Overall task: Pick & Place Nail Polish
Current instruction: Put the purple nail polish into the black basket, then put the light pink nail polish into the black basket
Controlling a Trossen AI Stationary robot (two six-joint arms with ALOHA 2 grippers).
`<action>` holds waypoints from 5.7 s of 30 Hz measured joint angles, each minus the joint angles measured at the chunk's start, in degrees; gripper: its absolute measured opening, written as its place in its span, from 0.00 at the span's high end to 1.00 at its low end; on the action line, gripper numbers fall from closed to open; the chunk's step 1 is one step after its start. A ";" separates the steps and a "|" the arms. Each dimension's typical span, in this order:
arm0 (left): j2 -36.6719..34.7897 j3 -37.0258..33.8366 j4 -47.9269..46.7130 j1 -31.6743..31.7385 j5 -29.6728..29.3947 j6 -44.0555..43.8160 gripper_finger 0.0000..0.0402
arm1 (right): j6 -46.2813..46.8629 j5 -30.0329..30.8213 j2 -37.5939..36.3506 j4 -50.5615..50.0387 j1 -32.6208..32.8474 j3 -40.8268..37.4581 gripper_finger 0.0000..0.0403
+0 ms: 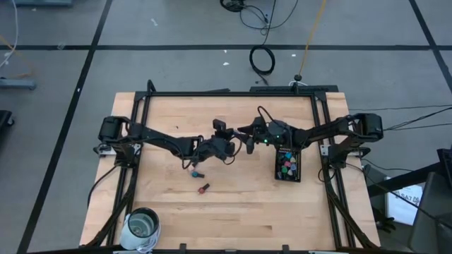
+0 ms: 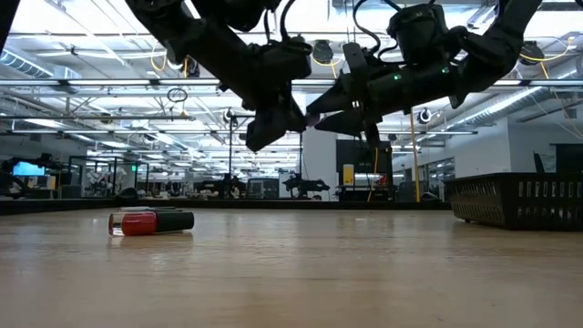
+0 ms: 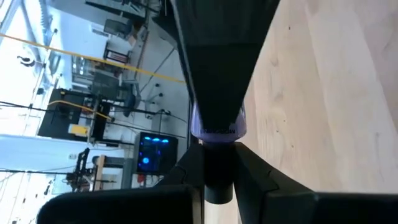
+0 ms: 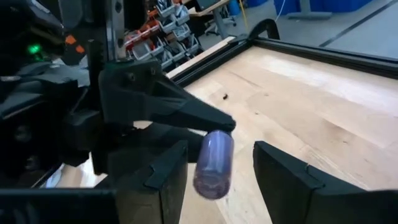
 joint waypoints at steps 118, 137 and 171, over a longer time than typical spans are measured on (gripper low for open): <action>-13.70 -13.42 9.38 13.79 48.66 -49.60 0.12 | 10.61 -6.01 -40.01 -87.32 20.59 -0.37 0.40; -13.68 -6.36 -48.92 1.49 33.73 -60.34 0.12 | -25.93 10.64 -39.80 -21.06 17.90 -13.72 0.44; -6.79 -12.83 -44.72 0.65 35.15 -75.34 0.12 | -23.52 6.00 -39.82 -18.30 16.70 -16.57 0.44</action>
